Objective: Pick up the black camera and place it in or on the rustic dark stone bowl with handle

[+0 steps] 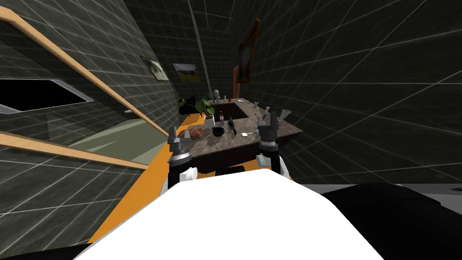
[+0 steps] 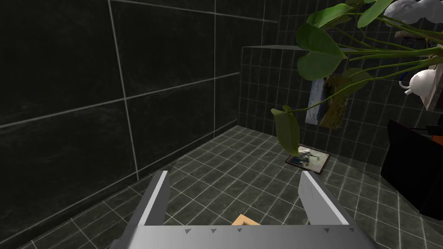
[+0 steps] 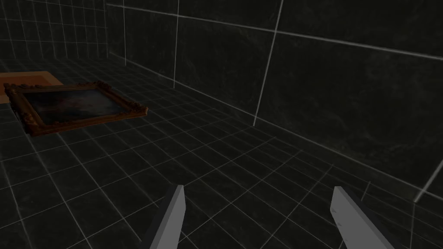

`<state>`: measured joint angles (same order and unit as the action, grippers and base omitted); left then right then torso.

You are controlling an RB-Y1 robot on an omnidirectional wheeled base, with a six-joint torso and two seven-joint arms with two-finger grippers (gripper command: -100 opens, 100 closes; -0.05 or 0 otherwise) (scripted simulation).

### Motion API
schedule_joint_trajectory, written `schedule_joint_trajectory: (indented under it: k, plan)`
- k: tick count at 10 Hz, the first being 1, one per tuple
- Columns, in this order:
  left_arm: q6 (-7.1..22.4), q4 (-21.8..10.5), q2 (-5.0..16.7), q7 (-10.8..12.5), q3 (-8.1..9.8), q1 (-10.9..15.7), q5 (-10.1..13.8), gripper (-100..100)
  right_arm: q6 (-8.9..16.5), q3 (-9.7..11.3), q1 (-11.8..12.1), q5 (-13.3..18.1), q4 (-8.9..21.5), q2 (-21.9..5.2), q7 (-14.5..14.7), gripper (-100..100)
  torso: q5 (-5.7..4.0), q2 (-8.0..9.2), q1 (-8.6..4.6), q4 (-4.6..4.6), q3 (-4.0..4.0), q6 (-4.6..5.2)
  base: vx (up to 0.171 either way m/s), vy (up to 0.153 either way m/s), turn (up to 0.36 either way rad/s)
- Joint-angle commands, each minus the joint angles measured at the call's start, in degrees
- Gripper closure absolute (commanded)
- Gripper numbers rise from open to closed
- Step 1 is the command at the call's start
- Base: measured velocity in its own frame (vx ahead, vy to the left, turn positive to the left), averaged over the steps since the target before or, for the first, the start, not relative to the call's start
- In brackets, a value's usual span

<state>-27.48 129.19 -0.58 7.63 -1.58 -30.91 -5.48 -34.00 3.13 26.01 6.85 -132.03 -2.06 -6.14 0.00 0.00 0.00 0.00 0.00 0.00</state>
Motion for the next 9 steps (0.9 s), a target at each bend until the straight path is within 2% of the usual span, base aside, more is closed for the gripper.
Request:
schedule_joint_trajectory:
  k: [1, 4, 5, 6, 7, 8, 9]
  plan:
    - [0.0, 0.0, 0.0, 0.0, 0.0, 0.0, 0.0, 0, -0.93, 0.53, 1.74, -2.08, 0.76, -2.19, 0.48, -100, 0.0, 0.0, 0.0, 0.0, 0.0, 0.0, -0.045, -0.009, 0.282]
    - [0.0, 0.0, 0.0, 0.0, 0.0, 0.02, 0.0, 0, -2.93, 1.78, 5.88, -6.68, 2.53, -5.93, 1.56, -100, -0.02, 0.37, -0.08, 0.08, 0.21, -0.02, -0.102, -0.019, 0.304]
    - [0.0, 0.0, 0.0, 0.0, 0.0, 0.02, 0.0, 0, -2.93, 1.78, 5.88, -7.08, 2.53, -5.93, 1.56, -100, -0.02, 0.46, -0.12, 0.1, 0.26, -0.02, -0.08, -0.016, 0.072]
    - [0.0, 0.0, 0.0, 0.0, 0.0, 0.01, 0.0, 0, -3.74, 2.33, 7.7, -9.28, 3.28, -7.43, 2.02, -100, -0.02, 0.36, -0.11, 0.09, 0.22, 0.02, -0.083, -0.007, 0.195]
    - [0.0, 0.0, 0.0, 0.0, 0.0, 0.02, 0.0, 0, -4.58, 2.94, 9.7, -11.03, 4.11, -9.06, 2.5, -100, -0.02, 0.36, -0.09, 0.08, 0.21, -0.01, -0.118, -0.011, 0.466]
    - [0.0, 0.0, 0.0, 0.0, -0.01, 0.02, 0.0, 0, -4.58, 2.94, 9.7, -11.72, 4.11, -9.06, 2.5, -100, -0.02, 0.43, -0.09, 0.1, 0.25, -0.04, -0.081, -0.011, 0.163]
    - [0.0, 0.0, 0.0, 0.0, 0.01, 0.0, 0.0, 0, -5.44, 3.61, 11.87, -13.96, 4.99, -10.83, 3.01, -100, -0.02, 0.34, -0.11, 0.09, 0.21, 0.02, -0.073, -0.008, 0.276]
